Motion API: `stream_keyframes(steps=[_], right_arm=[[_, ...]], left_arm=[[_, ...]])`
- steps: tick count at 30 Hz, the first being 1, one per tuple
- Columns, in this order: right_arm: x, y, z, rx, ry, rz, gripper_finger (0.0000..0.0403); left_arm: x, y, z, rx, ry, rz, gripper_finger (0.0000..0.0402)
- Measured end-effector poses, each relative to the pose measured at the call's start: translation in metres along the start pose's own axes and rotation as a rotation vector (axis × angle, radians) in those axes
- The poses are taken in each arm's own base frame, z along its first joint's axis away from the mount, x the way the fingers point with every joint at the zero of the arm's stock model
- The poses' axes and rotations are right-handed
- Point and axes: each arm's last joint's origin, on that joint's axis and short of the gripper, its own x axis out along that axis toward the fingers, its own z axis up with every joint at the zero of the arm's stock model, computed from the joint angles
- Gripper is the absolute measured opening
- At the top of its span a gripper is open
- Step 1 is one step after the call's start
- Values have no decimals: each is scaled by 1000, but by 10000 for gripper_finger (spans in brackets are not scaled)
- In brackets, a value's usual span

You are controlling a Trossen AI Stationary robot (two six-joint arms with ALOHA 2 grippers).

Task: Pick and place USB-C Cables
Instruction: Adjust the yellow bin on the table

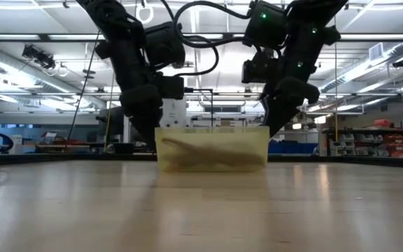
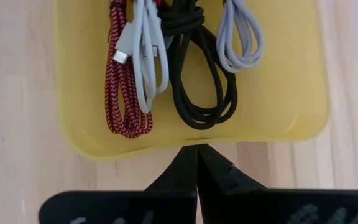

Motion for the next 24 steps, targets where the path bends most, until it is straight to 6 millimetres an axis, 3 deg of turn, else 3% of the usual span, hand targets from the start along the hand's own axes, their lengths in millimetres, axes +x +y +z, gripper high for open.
stream_keyframes(steps=[14, 24], right_arm=[[-4, 23, 0, -12, -15, 22, 0], [-3, 20, 0, -2, -14, 7, 0]], left_arm=[[0, -9, -1, 13, 5, 13, 8], [0, -10, -1, -4, 5, 14, 8]])
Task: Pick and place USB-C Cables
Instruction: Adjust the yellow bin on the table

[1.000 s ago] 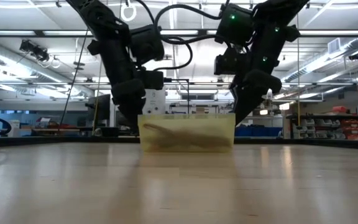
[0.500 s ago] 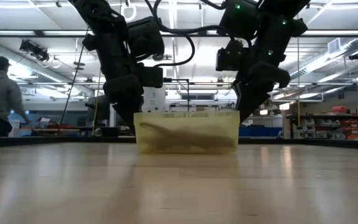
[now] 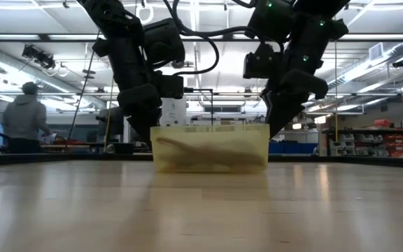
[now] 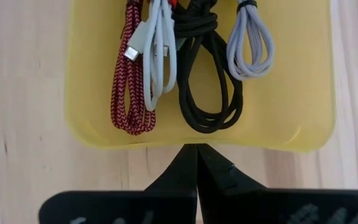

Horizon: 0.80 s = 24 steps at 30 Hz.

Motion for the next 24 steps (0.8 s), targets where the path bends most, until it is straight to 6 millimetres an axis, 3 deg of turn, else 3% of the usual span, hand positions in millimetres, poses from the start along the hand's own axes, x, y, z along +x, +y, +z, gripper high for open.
stream_keyframes(steps=[24], right_arm=[[0, -1, 0, 10, 4, -3, 0]], left_arm=[[0, -2, 0, 5, 0, -12, 8]])
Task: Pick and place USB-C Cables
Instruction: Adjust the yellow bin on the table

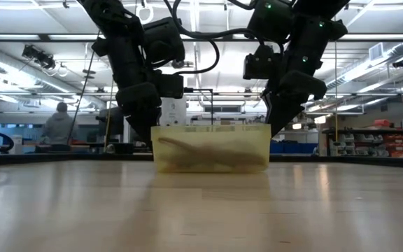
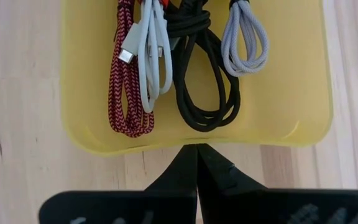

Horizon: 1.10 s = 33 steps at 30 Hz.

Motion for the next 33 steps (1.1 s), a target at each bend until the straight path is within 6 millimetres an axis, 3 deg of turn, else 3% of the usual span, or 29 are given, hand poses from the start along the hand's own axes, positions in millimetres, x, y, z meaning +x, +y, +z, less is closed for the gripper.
stream_keyframes(steps=[33], right_arm=[[5, -1, -6, 42, -15, -50, 3]], left_arm=[[-1, 2, -3, -8, 32, 21, 9]])
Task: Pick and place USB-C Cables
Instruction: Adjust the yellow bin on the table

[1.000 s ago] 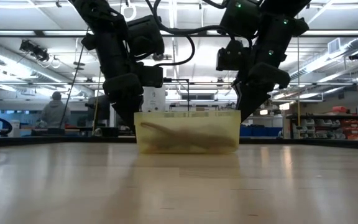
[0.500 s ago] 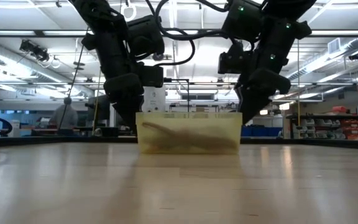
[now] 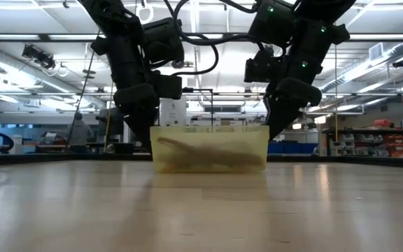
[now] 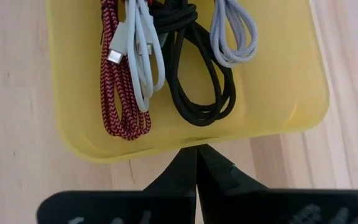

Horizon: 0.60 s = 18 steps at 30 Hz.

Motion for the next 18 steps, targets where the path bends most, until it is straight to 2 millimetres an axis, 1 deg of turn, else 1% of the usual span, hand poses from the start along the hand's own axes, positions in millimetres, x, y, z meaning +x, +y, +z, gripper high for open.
stream_keyframes(steps=[13, 18], right_arm=[[0, 0, -1, -1, 14, -1, 4], [0, 0, -4, 12, 44, -5, 4]], left_arm=[[0, 0, 0, 8, 4, 5, 9], [0, 1, -3, 10, 28, 23, 9]])
